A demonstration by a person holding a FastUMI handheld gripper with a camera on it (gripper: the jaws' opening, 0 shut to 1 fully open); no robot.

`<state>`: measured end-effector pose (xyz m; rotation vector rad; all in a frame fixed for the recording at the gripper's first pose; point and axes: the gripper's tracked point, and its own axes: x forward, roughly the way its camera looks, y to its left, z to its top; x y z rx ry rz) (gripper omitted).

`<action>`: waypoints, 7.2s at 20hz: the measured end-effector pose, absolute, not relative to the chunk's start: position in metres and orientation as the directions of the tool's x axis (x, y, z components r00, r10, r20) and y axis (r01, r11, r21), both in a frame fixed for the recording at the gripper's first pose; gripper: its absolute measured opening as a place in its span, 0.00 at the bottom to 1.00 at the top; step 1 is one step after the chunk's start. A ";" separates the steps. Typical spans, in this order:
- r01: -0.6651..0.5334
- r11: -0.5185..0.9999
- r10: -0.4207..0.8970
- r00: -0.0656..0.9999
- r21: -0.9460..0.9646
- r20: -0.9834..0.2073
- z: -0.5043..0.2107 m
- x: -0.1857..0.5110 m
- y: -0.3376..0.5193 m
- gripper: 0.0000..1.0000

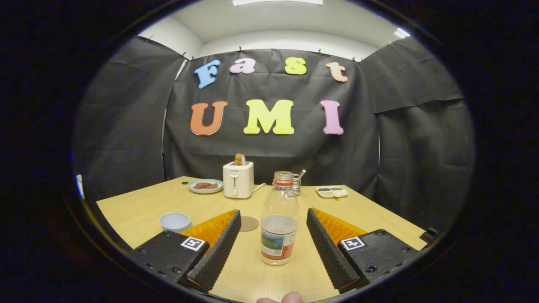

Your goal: Take the bottle from table, then pour the juice into the cup, finally place the bottle on the coaster

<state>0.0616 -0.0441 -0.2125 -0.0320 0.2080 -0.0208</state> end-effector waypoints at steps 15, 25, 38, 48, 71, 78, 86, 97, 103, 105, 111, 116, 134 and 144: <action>0.060 0.997 -0.041 0.940 0.048 -0.339 -0.283 0.116 -0.053 0.98; 0.010 0.993 -0.049 0.944 -0.122 -0.327 -0.258 0.123 -0.042 0.78; -0.136 0.572 -0.037 0.981 -0.809 -0.191 -0.232 0.144 0.012 0.76; -0.111 0.154 0.008 0.994 -0.982 -0.111 -0.218 0.153 0.025 0.76; -0.047 -0.199 0.086 0.994 -0.979 -0.065 -0.185 0.156 0.039 0.76; -0.050 -0.219 0.082 0.994 -0.975 -0.069 -0.183 0.153 0.036 0.76; -0.045 -0.250 0.081 0.994 -0.967 -0.067 -0.175 0.153 0.036 0.76; -0.039 -0.286 0.091 0.994 -0.957 -0.067 -0.162 0.147 0.044 0.76; -0.036 -0.307 0.084 0.994 -0.951 -0.064 -0.155 0.148 0.045 0.76; -0.035 -0.318 0.084 0.994 -0.948 -0.065 -0.153 0.148 0.046 0.76; -0.036 -0.339 0.080 0.995 -0.940 -0.067 -0.149 0.148 0.048 0.76; -0.032 -0.367 0.083 0.994 -0.930 -0.067 -0.143 0.148 0.049 0.76; 0.019 -0.462 0.110 0.993 -0.887 -0.036 -0.108 0.154 0.066 0.76; 0.036 -0.491 0.123 0.992 -0.870 -0.029 -0.098 0.151 0.077 0.76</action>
